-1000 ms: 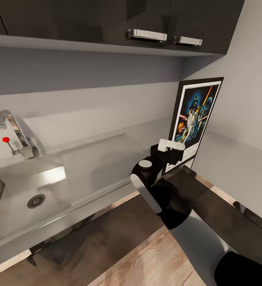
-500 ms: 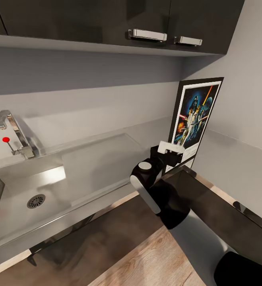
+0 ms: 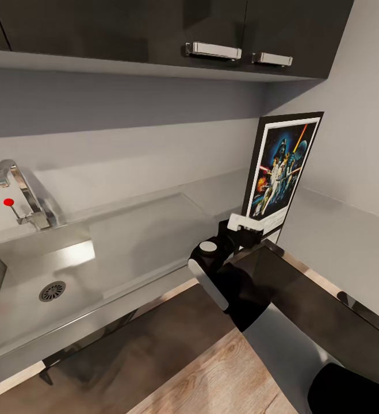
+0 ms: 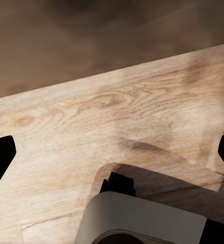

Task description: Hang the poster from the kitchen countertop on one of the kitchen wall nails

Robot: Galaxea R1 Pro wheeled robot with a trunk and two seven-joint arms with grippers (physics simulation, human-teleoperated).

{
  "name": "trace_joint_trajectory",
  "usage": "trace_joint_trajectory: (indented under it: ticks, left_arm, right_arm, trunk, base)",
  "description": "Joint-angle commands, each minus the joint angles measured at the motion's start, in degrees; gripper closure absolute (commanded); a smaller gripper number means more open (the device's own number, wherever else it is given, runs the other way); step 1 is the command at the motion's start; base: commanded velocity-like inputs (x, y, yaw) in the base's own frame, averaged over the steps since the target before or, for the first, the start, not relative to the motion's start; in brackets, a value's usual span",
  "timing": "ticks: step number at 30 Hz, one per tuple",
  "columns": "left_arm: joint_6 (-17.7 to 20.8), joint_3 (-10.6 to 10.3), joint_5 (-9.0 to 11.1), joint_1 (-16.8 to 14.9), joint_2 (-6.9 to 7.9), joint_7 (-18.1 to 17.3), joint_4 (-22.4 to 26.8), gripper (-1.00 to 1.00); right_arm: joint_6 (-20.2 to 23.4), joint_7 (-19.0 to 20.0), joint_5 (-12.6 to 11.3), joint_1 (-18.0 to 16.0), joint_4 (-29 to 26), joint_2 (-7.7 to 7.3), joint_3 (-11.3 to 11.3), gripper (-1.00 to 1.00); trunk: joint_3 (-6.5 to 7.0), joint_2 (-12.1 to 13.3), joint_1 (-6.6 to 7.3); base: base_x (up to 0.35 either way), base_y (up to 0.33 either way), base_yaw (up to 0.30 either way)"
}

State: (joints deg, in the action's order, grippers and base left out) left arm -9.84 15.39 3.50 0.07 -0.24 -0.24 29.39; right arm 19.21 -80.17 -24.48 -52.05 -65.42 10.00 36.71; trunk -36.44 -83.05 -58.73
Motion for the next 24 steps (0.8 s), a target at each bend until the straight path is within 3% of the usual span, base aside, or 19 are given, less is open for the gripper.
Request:
trace_joint_trajectory:
  ticks: [1, 8, 14, 24]
  left_arm:
    - [-0.09, 0.07, 0.36, 0.01, -0.03, -0.03, 0.05, -1.0]
    - [-0.09, 0.06, 0.36, 0.01, -0.03, -0.03, 0.05, -1.0]
    - [-0.09, 0.08, 0.36, 0.01, -0.03, -0.03, 0.05, -1.0]
    - [-0.09, 0.08, 0.36, 0.02, -0.03, -0.03, 0.05, -1.0]
  right_arm:
    - [0.43, -0.36, -0.29, -0.07, 0.21, 0.0, 0.09, -1.0]
    - [-1.5, -0.34, -0.3, -0.07, 1.9, 0.0, 0.47, -1.0]
    - [-3.41, -0.34, -0.36, -0.07, 3.57, 0.0, 2.87, -1.0]
    - [-4.24, -0.34, -1.3, -0.07, 3.96, 0.0, 3.43, -1.0]
  trunk:
    - [-0.05, -0.03, 0.0]
    - [-0.05, -0.03, 0.0]
    - [-0.05, -0.03, 0.0]
    - [-0.05, -0.03, 0.0]
  base:
    - [0.0, 0.0, 0.0]
    - [0.0, 0.0, 0.0]
    - [0.0, 0.0, 0.0]
    - [0.0, 0.0, 0.0]
